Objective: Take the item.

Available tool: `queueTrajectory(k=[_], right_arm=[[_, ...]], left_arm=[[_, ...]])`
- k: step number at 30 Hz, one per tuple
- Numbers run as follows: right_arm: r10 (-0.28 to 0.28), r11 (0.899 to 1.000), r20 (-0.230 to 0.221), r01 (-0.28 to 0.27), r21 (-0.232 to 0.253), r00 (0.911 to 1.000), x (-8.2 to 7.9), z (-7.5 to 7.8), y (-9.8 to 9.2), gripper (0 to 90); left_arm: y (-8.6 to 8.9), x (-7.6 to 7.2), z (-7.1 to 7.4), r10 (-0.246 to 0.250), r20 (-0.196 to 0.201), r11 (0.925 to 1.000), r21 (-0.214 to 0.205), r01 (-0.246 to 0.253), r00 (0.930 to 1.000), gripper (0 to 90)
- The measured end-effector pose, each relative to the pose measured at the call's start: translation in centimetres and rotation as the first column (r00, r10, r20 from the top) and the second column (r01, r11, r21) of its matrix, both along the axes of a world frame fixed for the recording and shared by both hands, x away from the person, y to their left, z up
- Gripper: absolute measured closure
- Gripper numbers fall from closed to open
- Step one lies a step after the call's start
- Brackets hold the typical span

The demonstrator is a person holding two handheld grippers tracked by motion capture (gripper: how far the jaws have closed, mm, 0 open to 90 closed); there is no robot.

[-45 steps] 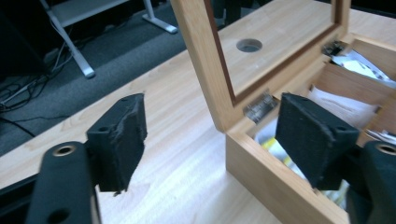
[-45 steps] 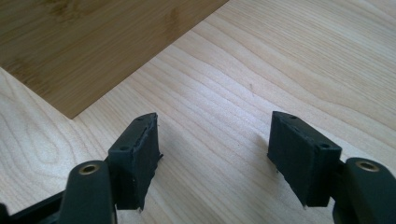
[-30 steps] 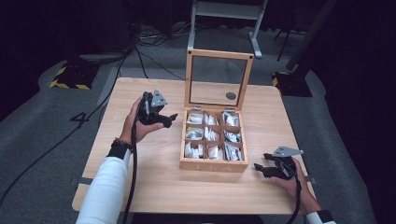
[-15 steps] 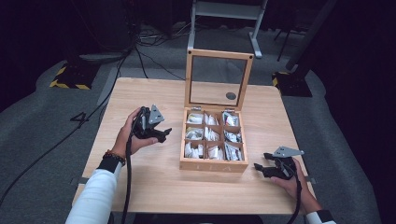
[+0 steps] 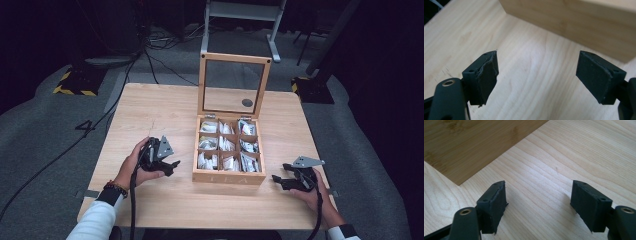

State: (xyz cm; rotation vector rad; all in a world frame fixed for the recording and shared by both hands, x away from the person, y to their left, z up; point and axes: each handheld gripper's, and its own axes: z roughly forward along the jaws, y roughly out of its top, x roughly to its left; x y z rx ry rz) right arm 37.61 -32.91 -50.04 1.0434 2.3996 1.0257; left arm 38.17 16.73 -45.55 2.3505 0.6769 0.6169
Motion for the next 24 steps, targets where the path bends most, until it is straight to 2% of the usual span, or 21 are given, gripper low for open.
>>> queueTrajectory(k=[3, 4, 6, 7, 9, 10, 11, 13, 15, 17, 19, 20, 21, 22, 24], right_arm=[[-0.006, 1.0, -0.007, 0.006, -0.007, 1.0, 0.0, 0.1, 0.0, 26.9], [-0.007, 1.0, -0.008, 0.007, -0.009, 0.9999, 0.1, 0.1, 0.0, 26.3], [-0.009, 1.0, -0.009, 0.009, -0.012, 0.9999, 0.1, 0.1, 0.0, 26.3], [-0.007, 1.0, -0.007, 0.007, -0.02, 1.0, 0.0, 0.2, 0.0, 26.7], [-0.006, 1.0, -0.008, 0.006, -0.024, 0.9999, -0.1, 0.2, 0.0, 26.7], [-0.006, 1.0, -0.008, 0.005, -0.021, 1.0, -0.2, 0.4, 0.0, 26.8], [-0.009, 1.0, -0.003, 0.008, -0.017, 1.0, -0.3, 0.4, 0.0, 27.0], [-0.011, 1.0, 0.005, 0.011, -0.011, 0.9999, -0.3, 0.7, -0.1, 27.1], [-0.016, 1.0, 0.015, 0.016, -0.008, 0.9998, -0.4, 1.0, -0.2, 27.4], [-0.015, 1.0, 0.022, 0.015, -0.003, 0.9997, -0.4, 1.2, -0.2, 27.6], [-0.013, 1.0, 0.032, 0.013, 0.006, 0.9994, -0.5, 1.8, -0.2, 27.8], [-0.015, 1.0, 0.05, 0.014, 0.024, 0.9987, -0.7, 2.5, -0.2, 28.4], [-0.015, 1.0, 0.05, 0.014, 0.024, 0.9987, -0.7, 2.5, -0.2, 28.4], [-0.019, 0.999, 0.065, 0.016, 0.048, 0.9977, -0.8, 3.3, -0.3, 29.0], [-0.019, 0.998, 0.074, 0.015, 0.058, 0.9971, -1.0, 3.9, -0.3, 29.3]], left_arm=[[0.2, -0.4, -0.5, -0.005, -0.018, 1.0, -0.001, 0.005, 0.9998, 18.1], [0.5, -0.5, -0.8, -0.01, -0.066, 0.9999, -0.008, 0.009, 0.9978, 17.9], [0.7, -0.5, -0.9, -0.013, -0.079, 0.9999, -0.011, 0.012, 0.9968, 17.9], [1.1, -0.9, -1.1, -0.001, -0.059, 0.9999, -0.012, 0.0, 0.9983, 18.0], [1.1, -1.1, -1.3, -0.004, -0.059, 1.0, 0.004, 0.004, 0.9982, 18.1], [1.2, -1.4, -1.7, -0.008, -0.087, 0.9999, 0.012, 0.009, 0.9962, 17.9], [1.3, -1.6, -1.9, -0.007, -0.079, 1.0, 0.004, 0.007, 0.9969, 18.0], [1.3, -1.8, -2.1, -0.01, -0.075, 0.9998, 0.015, 0.011, 0.9972, 18.0], [1.4, -2.1, -2.4, -0.011, -0.079, 0.9997, 0.023, 0.013, 0.9968, 18.0], [1.5, -2.3, -2.8, -0.012, -0.09, 0.9999, 0.011, 0.013, 0.9958, 18.0], [1.5, -2.5, -3.2, -0.016, -0.101, 0.9996, 0.022, 0.019, 0.9948, 17.9], [1.6, -2.6, -3.4, -0.017, -0.11, 0.9995, 0.024, 0.02, 0.9938, 17.8], [1.7, -2.7, -3.5, -0.017, -0.11, 0.9997, 0.013, 0.018, 0.9938, 17.8], [1.8, -2.7, -3.6, -0.013, -0.113, 0.9999, 0.004, 0.014, 0.9935, 18.0], [2.0, -2.8, -3.6, -0.01, -0.124, 0.9999, -0.008, 0.009, 0.9923, 17.7]])
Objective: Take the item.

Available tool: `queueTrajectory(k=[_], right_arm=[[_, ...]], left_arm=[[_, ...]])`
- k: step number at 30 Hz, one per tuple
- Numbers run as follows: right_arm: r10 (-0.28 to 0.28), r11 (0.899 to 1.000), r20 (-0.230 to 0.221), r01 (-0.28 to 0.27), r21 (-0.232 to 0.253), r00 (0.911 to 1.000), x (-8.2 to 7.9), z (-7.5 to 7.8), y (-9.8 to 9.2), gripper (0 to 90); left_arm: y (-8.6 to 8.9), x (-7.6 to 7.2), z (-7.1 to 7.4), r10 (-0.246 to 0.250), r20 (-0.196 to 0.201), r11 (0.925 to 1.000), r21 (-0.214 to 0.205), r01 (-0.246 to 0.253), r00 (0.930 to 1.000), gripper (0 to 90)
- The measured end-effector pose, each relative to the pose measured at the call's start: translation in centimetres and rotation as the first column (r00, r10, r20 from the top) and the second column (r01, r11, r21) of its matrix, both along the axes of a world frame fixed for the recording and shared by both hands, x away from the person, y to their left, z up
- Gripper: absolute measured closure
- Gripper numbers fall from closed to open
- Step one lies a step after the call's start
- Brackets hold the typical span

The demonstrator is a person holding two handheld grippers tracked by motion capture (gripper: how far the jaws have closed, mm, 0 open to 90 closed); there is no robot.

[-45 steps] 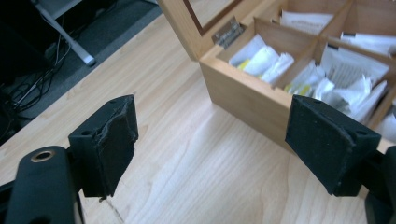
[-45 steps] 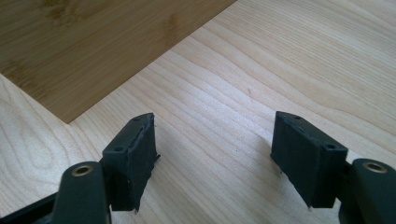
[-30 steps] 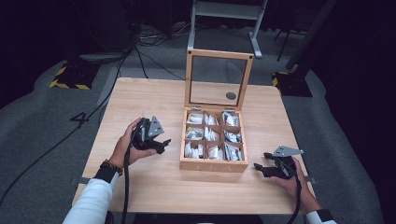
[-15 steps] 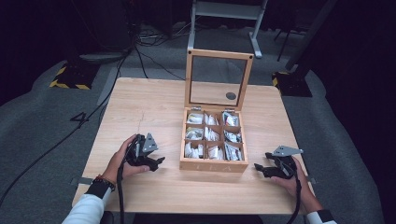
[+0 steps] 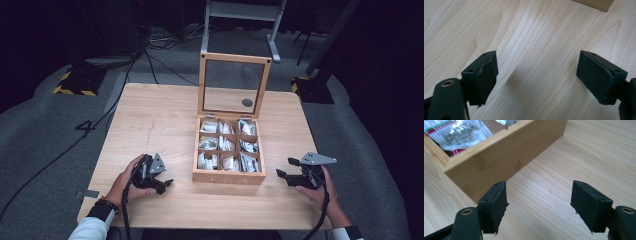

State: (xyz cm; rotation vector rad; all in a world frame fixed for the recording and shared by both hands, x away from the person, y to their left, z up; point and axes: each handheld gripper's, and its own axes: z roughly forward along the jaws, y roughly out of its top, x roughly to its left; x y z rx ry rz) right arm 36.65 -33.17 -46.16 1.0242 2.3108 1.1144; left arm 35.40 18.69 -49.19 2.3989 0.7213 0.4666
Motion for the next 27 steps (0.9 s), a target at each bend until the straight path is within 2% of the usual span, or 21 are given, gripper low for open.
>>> queueTrajectory(k=[2, 8, 10, 13, 14, 17, 27], right_arm=[[0.006, 1.0, 0.015, -0.006, 0.001, 0.9999, -0.2, 0.6, 0.1, 29.5], [0.018, 1.0, 0.041, -0.019, 0.014, 0.999, -0.6, 1.8, 0.6, 30.0], [0.022, 1.0, 0.043, -0.023, 0.017, 0.9989, -0.6, 2.0, 0.6, 30.2], [0.041, 0.999, 0.05, -0.043, 0.031, 0.9979, -0.9, 2.6, 1.2, 30.6], [0.041, 0.999, 0.05, -0.043, 0.031, 0.9979, -0.9, 2.6, 1.2, 30.6], [0.071, 0.997, 0.059, -0.072, 0.021, 0.9957, -1.1, 3.0, 2.2, 31.3], [0.126, 0.992, 0.078, -0.127, 0.008, 0.989, -1.6, 3.8, 4.6, 31.6]], left_arm=[[0.2, 0.0, -0.1, 0.004, -0.015, 0.9998, -0.02, -0.004, 0.9999, 17.7], [0.7, -0.2, -0.4, 0.009, -0.014, 0.9985, -0.055, -0.01, 0.9999, 17.7], [1.0, -0.2, -0.6, 0.017, -0.025, 0.997, -0.074, -0.019, 0.9995, 17.8], [1.2, -0.3, -0.8, 0.038, -0.041, 0.9926, -0.114, -0.042, 0.9984, 17.9], [1.2, -0.3, -0.8, 0.038, -0.041, 0.9926, -0.114, -0.042, 0.9984, 17.9], [1.6, -0.2, -1.2, 0.051, -0.082, 0.9843, -0.165, -0.064, 0.9954, 17.9], [1.7, -0.2, -1.2, 0.052, -0.085, 0.9835, -0.169, -0.065, 0.995, 17.8]])
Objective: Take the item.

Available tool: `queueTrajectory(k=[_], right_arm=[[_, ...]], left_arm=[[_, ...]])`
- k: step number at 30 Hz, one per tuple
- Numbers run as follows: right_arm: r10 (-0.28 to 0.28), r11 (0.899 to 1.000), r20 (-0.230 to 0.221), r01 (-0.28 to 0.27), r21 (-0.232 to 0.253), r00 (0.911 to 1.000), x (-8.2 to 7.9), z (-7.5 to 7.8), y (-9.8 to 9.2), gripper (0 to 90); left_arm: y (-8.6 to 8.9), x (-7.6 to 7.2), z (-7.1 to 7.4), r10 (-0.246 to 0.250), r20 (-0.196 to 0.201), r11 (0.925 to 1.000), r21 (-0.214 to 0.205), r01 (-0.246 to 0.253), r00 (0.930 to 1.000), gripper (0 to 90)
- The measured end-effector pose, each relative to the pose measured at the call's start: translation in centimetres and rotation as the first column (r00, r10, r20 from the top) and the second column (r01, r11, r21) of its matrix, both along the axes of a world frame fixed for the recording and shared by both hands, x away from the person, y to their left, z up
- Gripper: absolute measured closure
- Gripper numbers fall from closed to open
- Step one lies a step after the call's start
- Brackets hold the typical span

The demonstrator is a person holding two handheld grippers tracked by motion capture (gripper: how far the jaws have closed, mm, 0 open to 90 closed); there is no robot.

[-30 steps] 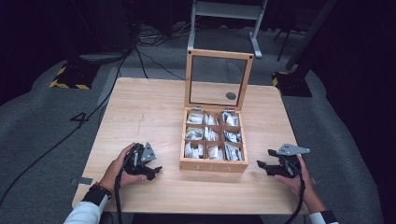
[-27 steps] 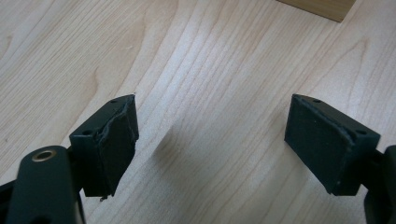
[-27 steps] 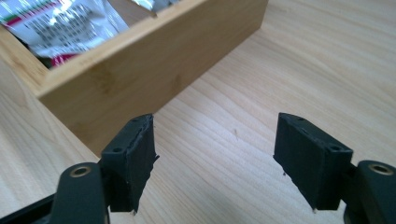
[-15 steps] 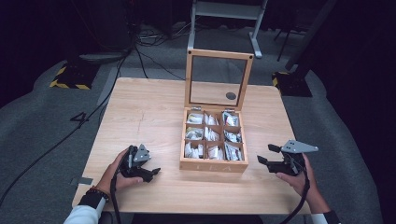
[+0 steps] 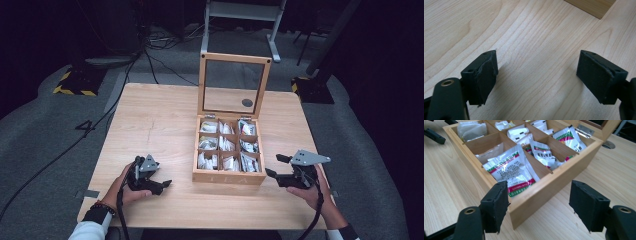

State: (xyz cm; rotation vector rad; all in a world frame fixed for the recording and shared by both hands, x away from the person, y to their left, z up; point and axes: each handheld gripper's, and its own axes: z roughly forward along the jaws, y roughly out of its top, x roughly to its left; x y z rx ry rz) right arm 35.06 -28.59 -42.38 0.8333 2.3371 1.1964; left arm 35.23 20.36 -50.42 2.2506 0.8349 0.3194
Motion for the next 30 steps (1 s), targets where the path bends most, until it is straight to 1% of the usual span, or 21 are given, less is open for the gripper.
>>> queueTrajectory(k=[1, 2, 4, 6, 7, 9, 10, 12, 13, 17, 22, 26, 28, 30], right_arm=[[0.0, 1.0, 0.0, 0.0, 0.0, 1.0, 0.0, 0.0, 0.0, 31.6], [0.008, 1.0, 0.001, -0.008, 0.005, 1.0, 0.0, 0.1, 0.5, 31.7], [0.015, 1.0, 0.001, -0.015, 0.003, 0.9999, 0.1, 0.2, 0.8, 31.7], [0.028, 1.0, 0.004, -0.028, -0.002, 0.9996, 0.1, 0.2, 1.5, 31.7], [0.043, 0.999, 0.003, -0.043, -0.008, 0.9991, 0.2, 0.2, 2.3, 31.7], [0.061, 0.998, 0.005, -0.06, -0.015, 0.9982, 0.2, 0.1, 3.1, 31.7], [0.061, 0.998, 0.005, -0.06, -0.015, 0.9982, 0.2, 0.1, 3.1, 31.7], [0.076, 0.997, 0.002, -0.076, -0.02, 0.9971, 0.3, 0.0, 4.1, 31.9], [0.076, 0.997, 0.002, -0.076, -0.02, 0.9971, 0.3, 0.0, 4.1, 31.9], [0.097, 0.995, -0.004, -0.097, -0.029, 0.9953, 0.5, -0.2, 5.1, 32.0], [0.106, 0.994, -0.014, -0.106, -0.028, 0.9943, 0.8, -0.4, 5.9, 32.0], [0.109, 0.993, -0.02, -0.109, -0.036, 0.9939, 1.0, -0.6, 6.5, 32.0], [0.102, 0.993, -0.016, -0.103, -0.057, 0.9946, 1.1, -0.8, 6.9, 32.2], [0.095, 0.994, -0.018, -0.096, -0.058, 0.9953, 1.3, -0.9, 7.0, 32.4]], left_arm=[[0.0, 0.0, 0.0, 0.0, 0.0, 1.0, 0.0, 0.0, 1.0, 17.8], [0.0, 0.0, 0.0, 0.0, 0.0, 1.0, 0.0, 0.0, 1.0, 17.8], [0.0, 0.0, 0.0, -0.001, 0.0, 1.0, 0.0, 0.001, 1.0, 17.8], [0.0, 0.0, 0.0, -0.001, 0.0, 1.0, 0.0, 0.001, 1.0, 17.7], [0.0, 0.0, 0.0, 0.0, 0.0, 1.0, 0.001, 0.0, 1.0, 17.7], [0.0, 0.0, 0.0, -0.003, -0.001, 1.0, 0.0, 0.003, 1.0, 17.6], [0.0, 0.0, 0.0, -0.003, -0.001, 1.0, 0.0, 0.003, 1.0, 17.6], [0.0, 0.0, 0.0, -0.003, 0.0, 1.0, 0.001, 0.003, 1.0, 17.5], [0.0, 0.0, 0.0, -0.004, 0.0, 1.0, 0.001, 0.004, 1.0, 17.5], [0.0, 0.0, 0.0, -0.004, 0.0, 1.0, 0.0, 0.004, 1.0, 17.5], [0.0, 0.0, 0.0, -0.007, -0.001, 1.0, 0.0, 0.007, 1.0, 17.5], [0.0, 0.0, 0.0, -0.008, 0.0, 1.0, 0.0, 0.008, 1.0, 17.5], [0.0, 0.0, 0.0, -0.008, 0.0, 1.0, -0.001, 0.008, 1.0, 17.5], [0.0, 0.0, 0.0, -0.008, 0.0, 1.0, 0.0, 0.008, 1.0, 17.5]])
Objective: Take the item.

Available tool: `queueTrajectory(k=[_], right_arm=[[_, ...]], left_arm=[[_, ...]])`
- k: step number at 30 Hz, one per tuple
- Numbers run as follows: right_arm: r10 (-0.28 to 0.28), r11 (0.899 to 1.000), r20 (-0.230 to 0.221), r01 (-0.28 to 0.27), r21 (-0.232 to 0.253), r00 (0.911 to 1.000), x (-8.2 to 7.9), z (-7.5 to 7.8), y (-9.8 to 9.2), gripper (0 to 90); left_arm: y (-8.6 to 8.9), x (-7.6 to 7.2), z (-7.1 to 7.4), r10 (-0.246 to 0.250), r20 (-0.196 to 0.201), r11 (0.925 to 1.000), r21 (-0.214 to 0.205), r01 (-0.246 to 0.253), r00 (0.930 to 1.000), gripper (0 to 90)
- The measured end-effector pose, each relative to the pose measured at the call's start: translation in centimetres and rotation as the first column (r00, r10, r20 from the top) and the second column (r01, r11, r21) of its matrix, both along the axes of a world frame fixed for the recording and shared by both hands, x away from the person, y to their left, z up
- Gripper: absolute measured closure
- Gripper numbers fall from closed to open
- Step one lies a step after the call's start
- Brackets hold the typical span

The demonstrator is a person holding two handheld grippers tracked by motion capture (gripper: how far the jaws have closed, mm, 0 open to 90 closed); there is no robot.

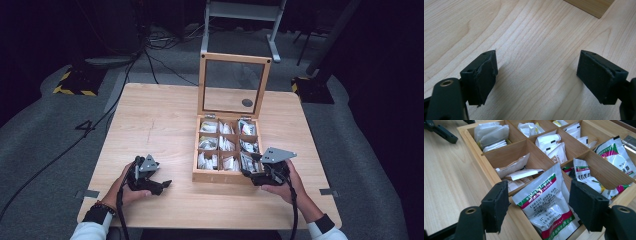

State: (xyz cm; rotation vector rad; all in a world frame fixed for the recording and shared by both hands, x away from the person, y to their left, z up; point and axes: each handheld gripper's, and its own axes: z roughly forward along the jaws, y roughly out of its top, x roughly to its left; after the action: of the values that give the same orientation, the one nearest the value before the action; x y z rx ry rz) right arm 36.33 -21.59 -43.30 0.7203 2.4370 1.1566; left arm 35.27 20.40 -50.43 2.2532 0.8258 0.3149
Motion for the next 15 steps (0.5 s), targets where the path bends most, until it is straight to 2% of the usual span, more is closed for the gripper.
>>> queueTrajectory(k=[12, 15], right_arm=[[-0.042, 0.999, 0.024, 0.042, -0.019, 0.9988, 0.0, 0.16, -0.17, 34.2], [-0.059, 0.997, 0.06, 0.061, -0.036, 0.9964, -0.52, 0.44, -0.33, 36.9]], left_arm=[[0.0, -0.01, 0.01, 0.0, 0.0, 1.0, 0.001, 0.0, 1.0, 17.5], [0.02, 0.0, -0.01, -0.002, 0.001, 1.0, -0.001, 0.002, 1.0, 17.5]])
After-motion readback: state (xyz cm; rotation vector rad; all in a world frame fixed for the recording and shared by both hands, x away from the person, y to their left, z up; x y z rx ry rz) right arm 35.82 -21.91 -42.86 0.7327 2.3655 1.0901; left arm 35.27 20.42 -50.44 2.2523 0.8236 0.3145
